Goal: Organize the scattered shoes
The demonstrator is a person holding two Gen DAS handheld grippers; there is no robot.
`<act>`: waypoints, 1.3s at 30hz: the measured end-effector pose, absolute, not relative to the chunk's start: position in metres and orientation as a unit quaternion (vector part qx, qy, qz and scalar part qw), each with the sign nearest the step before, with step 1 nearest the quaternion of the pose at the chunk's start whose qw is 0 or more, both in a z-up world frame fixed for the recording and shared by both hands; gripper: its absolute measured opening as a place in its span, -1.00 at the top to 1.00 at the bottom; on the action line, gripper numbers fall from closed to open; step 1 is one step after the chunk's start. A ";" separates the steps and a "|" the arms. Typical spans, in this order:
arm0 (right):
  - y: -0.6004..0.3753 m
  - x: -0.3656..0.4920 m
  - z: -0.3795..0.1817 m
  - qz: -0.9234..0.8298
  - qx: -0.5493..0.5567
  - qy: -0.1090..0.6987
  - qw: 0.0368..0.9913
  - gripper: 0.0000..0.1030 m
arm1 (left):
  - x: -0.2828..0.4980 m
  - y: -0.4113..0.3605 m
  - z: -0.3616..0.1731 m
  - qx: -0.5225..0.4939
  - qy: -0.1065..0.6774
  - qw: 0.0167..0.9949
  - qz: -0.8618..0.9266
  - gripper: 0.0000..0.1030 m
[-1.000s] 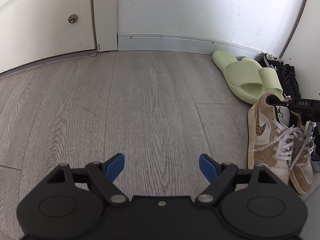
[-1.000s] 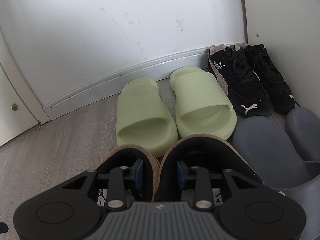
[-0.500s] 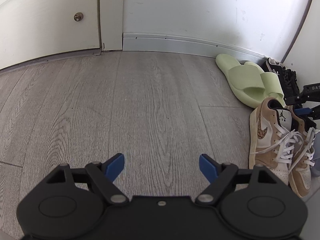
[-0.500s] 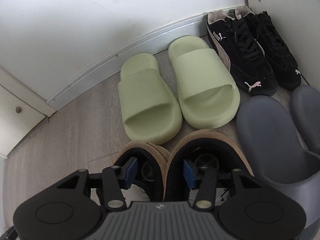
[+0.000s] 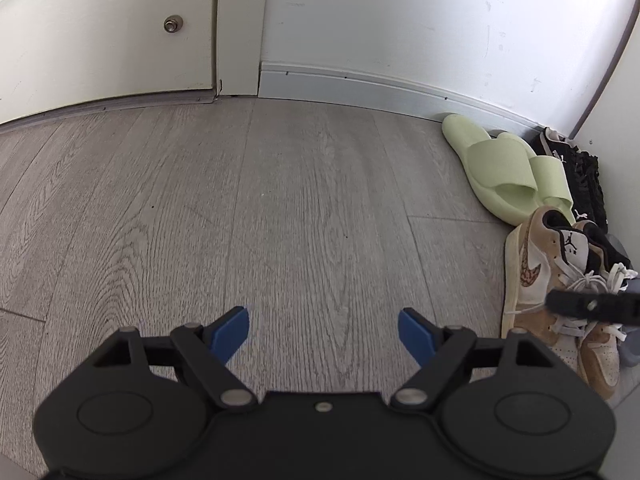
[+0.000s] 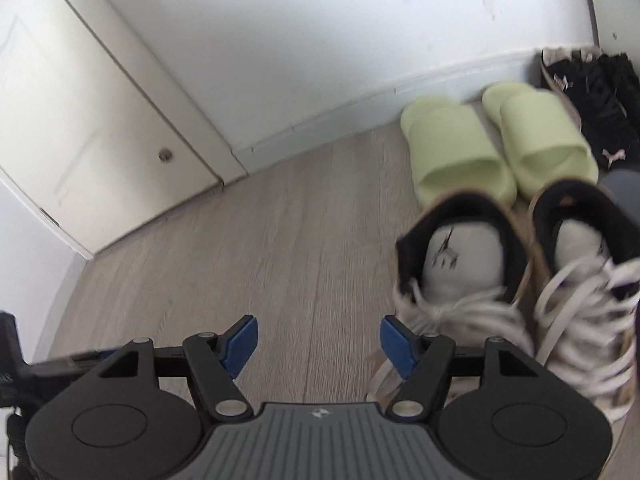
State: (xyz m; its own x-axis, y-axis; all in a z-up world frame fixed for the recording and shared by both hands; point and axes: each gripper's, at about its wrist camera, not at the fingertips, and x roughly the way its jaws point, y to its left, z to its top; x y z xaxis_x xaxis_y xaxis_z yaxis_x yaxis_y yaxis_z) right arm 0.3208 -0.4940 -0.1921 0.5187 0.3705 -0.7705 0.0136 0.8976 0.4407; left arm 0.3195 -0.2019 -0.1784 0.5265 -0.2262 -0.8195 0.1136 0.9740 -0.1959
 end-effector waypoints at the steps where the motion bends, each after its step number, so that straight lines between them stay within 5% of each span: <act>1: -0.489 0.321 -0.204 0.102 0.215 0.493 0.837 -0.15 | 0.319 -0.202 -0.178 -0.059 0.476 0.872 -0.096 -0.60; 4: -0.477 0.315 -0.224 0.086 0.220 0.509 0.828 -0.09 | 0.319 -0.202 -0.176 -0.060 0.475 0.872 -0.099 -0.60; 8: -0.474 0.307 -0.224 0.023 0.164 0.506 0.847 1.00 | 0.318 -0.205 -0.176 -0.055 0.473 0.873 -0.103 -0.60; 23: -0.499 0.297 -0.221 -0.034 0.134 0.518 0.844 1.00 | 0.332 -0.176 -0.174 -0.088 0.465 0.876 -0.093 -0.60; 25: -0.498 0.295 -0.217 -0.029 0.116 0.509 0.852 0.80 | 0.349 -0.169 -0.172 -0.089 0.455 0.880 -0.100 -0.60; 27: -0.483 0.291 -0.199 0.006 0.058 0.460 0.886 0.21 | 0.374 -0.155 -0.160 -0.089 0.444 0.886 -0.103 -0.60; 32: -0.429 0.305 -0.125 0.032 0.052 0.382 0.922 -0.67 | 0.412 -0.103 -0.092 -0.049 0.432 0.890 -0.136 -0.60; 39: -0.329 0.307 0.048 0.007 0.085 0.315 0.945 -1.00 | 0.410 -0.010 0.042 0.025 0.407 0.900 -0.154 -0.65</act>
